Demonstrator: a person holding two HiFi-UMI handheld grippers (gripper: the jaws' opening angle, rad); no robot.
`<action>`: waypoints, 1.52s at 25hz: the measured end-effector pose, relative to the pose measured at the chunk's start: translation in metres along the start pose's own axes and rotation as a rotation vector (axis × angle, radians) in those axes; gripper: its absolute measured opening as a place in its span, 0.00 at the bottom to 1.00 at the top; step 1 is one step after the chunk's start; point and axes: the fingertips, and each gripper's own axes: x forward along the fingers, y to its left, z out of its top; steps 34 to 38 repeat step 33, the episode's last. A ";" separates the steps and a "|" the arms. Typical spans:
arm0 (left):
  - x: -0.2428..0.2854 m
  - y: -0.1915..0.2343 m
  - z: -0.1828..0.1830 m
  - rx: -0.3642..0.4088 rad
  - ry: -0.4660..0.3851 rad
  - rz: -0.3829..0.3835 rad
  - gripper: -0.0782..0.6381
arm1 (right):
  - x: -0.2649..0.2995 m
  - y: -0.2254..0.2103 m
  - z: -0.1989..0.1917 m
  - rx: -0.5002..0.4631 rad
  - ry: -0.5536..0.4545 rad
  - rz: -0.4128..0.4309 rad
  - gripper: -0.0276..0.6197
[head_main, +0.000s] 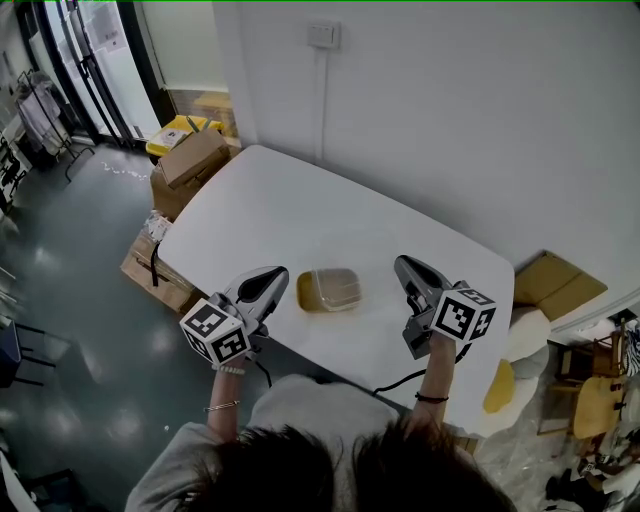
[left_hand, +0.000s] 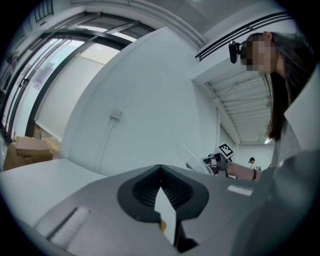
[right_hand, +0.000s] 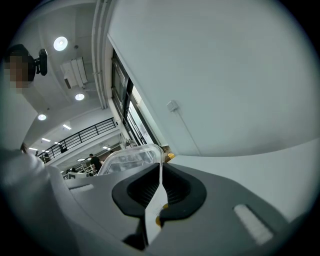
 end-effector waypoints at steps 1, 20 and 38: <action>0.000 0.000 0.000 -0.001 0.000 0.000 0.10 | 0.001 0.000 0.000 -0.001 0.002 0.001 0.09; 0.010 -0.004 -0.001 0.006 0.000 -0.008 0.10 | 0.001 -0.006 -0.003 0.007 0.004 0.002 0.09; 0.014 -0.006 -0.007 -0.002 0.010 -0.008 0.10 | 0.001 -0.011 -0.007 0.015 0.007 0.004 0.09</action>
